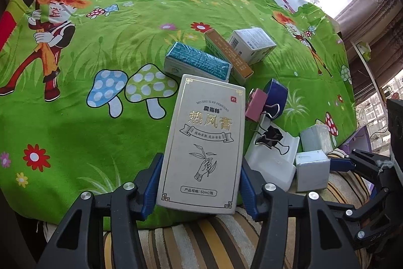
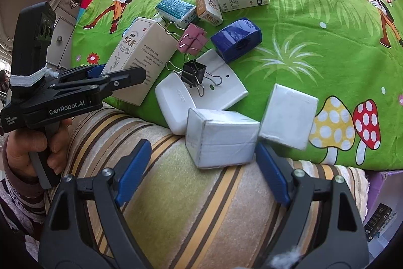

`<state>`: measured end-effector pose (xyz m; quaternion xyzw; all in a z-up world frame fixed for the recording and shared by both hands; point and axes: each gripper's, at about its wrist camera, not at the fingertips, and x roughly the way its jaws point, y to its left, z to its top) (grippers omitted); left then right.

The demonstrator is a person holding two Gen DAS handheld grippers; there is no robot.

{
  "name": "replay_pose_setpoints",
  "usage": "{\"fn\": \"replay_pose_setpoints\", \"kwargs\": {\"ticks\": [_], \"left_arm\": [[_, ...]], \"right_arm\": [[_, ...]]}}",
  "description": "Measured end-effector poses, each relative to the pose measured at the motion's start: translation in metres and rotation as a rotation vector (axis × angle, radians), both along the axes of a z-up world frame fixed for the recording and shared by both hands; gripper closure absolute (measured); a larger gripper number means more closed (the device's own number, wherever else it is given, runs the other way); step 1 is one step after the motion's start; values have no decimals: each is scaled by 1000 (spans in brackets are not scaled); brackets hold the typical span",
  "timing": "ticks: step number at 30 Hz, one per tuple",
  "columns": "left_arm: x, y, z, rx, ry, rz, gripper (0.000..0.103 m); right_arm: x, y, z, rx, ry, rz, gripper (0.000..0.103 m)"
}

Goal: Organize rigid objects
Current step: 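Grasp the white Chinese-text box with left tool while right tool grasps the white cube box, then carry both held boxes over the purple-rimmed storage box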

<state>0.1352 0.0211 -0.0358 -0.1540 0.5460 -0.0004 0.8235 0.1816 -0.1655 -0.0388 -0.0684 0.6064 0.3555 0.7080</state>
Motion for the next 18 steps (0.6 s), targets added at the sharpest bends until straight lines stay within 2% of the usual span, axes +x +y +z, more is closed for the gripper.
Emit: {"fn": "replay_pose_setpoints", "kwargs": {"ticks": [4, 6, 18], "left_arm": [[-2, 2, 1, -6, -8, 7, 48], [-4, 3, 2, -7, -13, 13, 48], [-21, 9, 22, -2, -69, 77, 48]], "right_arm": [[6, -5, -2, 5, 8, -26, 37], [6, -6, -3, 9, 12, -29, 49], [-6, -18, 21, 10, -99, -55, 51]]}}
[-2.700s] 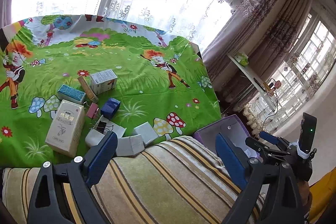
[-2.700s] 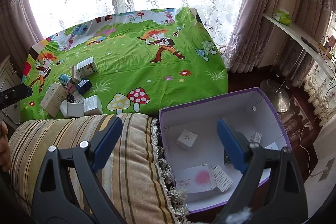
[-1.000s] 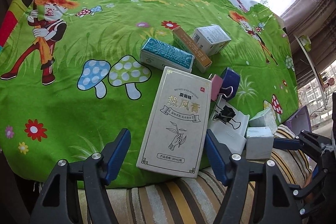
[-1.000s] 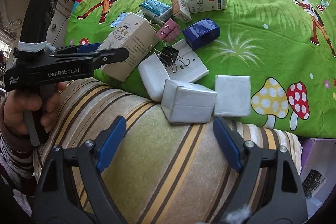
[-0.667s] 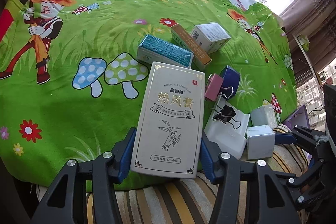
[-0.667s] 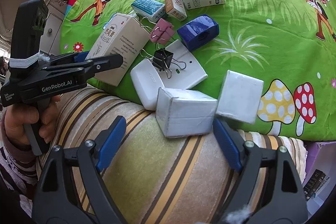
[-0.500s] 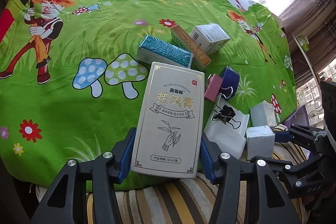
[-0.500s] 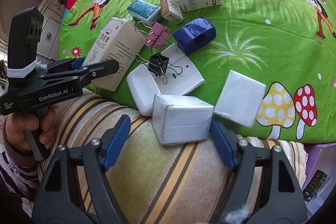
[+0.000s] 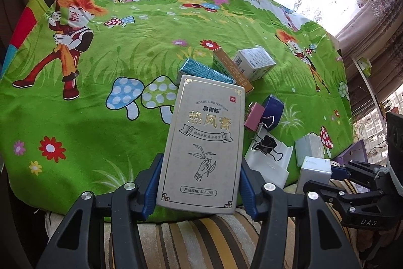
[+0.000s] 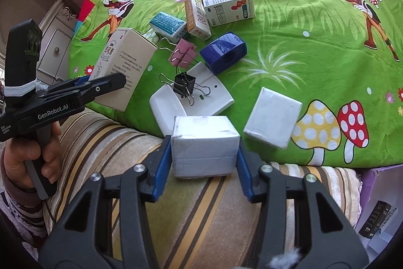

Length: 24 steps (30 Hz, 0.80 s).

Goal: Organize rigid objects
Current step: 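Carry both held boxes over the purple-rimmed storage box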

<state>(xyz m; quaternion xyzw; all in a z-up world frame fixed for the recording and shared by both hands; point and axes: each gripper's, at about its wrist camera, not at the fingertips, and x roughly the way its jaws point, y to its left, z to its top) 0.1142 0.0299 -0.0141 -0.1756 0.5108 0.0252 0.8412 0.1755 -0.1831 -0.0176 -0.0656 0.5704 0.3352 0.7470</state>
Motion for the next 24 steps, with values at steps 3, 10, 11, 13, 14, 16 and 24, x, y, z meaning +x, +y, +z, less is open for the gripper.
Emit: {"fn": "replay_pose_setpoints", "kwargs": {"ticks": [3, 10, 11, 13, 14, 16, 24], "left_arm": [[-4, -3, 7, 2, -16, -1, 48], [-13, -18, 25, -9, -53, -19, 48], [-14, -23, 28, -12, -59, -26, 48], [-16, -31, 33, -19, -72, -42, 48], [-17, -36, 36, -23, -78, -51, 48], [-19, -45, 40, -29, -87, -68, 48], [-25, -87, 56, -60, -119, -143, 48]], "right_arm": [[-5, -3, 9, -3, -41, -4, 51], [-16, -16, 22, 13, -96, -43, 51], [-18, -18, 24, 16, -103, -48, 51], [-22, -24, 29, 20, -117, -60, 51], [-24, -27, 30, 21, -122, -66, 51], [-28, -34, 34, 28, -131, -79, 51], [-45, -70, 49, 37, -173, -154, 51]]}}
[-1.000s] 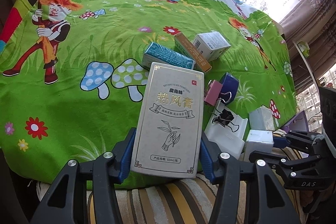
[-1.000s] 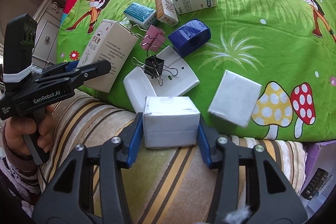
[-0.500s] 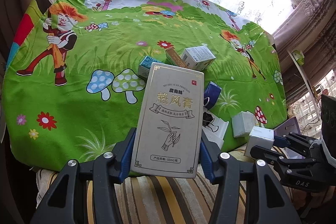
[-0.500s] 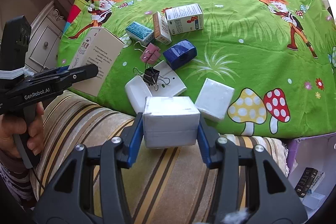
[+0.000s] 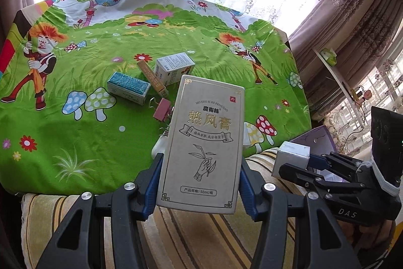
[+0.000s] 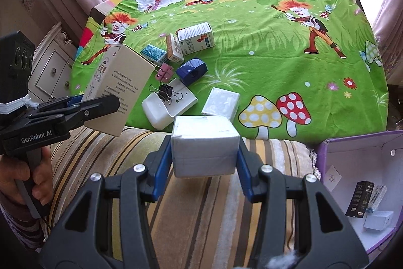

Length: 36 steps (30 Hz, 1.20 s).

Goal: Organize rigid objects
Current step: 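Carry both held boxes over the purple-rimmed storage box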

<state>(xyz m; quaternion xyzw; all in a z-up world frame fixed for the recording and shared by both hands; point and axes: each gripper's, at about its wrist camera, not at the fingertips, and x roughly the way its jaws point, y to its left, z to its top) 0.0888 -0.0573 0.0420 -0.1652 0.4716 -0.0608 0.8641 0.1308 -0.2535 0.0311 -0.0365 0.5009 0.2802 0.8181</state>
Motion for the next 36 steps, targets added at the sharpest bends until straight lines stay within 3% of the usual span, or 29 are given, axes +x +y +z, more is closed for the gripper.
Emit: {"fn": "replay_pose_setpoints", "kwargs": {"ticks": [15, 25, 36], "left_arm": [[-6, -87, 18, -21, -21, -178, 48], [-2, -140, 20, -37, -9, -297, 48], [6, -186, 19, -70, 19, -399, 48]], "right_arm": [[-28, -83, 20, 1, -78, -155, 51], [-39, -135, 31, -68, -156, -282, 51], [-40, -199, 36, -129, -183, -456, 51]]}}
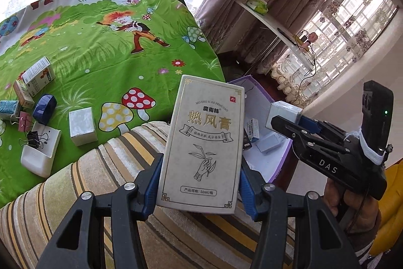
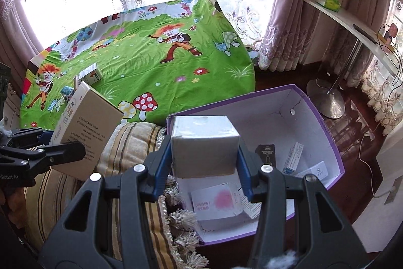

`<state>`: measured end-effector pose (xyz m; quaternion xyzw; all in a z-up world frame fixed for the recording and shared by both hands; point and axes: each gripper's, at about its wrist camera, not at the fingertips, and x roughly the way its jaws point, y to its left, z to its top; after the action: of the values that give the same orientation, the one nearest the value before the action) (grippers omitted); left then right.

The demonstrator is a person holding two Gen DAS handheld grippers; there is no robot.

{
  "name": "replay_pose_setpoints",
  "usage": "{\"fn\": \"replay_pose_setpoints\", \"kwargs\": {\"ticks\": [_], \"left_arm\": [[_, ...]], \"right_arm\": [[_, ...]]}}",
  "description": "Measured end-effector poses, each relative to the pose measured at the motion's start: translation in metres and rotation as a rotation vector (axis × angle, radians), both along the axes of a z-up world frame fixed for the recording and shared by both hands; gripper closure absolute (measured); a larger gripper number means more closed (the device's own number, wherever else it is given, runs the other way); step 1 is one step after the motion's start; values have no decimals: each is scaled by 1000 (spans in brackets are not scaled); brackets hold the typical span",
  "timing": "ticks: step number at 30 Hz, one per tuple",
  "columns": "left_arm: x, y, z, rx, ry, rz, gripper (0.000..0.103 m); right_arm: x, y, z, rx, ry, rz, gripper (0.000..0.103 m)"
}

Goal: Organize rigid objects
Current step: 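Carry both held boxes over the purple-rimmed storage box, then open both tools to drop the boxes into the storage box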

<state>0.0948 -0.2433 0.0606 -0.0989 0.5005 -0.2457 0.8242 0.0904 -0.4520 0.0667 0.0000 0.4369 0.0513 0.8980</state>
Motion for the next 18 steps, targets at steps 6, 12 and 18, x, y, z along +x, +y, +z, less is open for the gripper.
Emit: {"fn": "replay_pose_setpoints", "kwargs": {"ticks": [6, 12, 18], "left_arm": [[5, -28, 0, -15, 13, -61, 48], [8, -51, 2, -44, 23, -110, 48], [10, -62, 1, -59, 36, -131, 46]], "right_arm": [[-1, -24, 5, -29, -19, -72, 51], [0, -38, 9, -31, -32, -115, 51], [-1, -51, 9, -7, -33, -159, 33]]}}
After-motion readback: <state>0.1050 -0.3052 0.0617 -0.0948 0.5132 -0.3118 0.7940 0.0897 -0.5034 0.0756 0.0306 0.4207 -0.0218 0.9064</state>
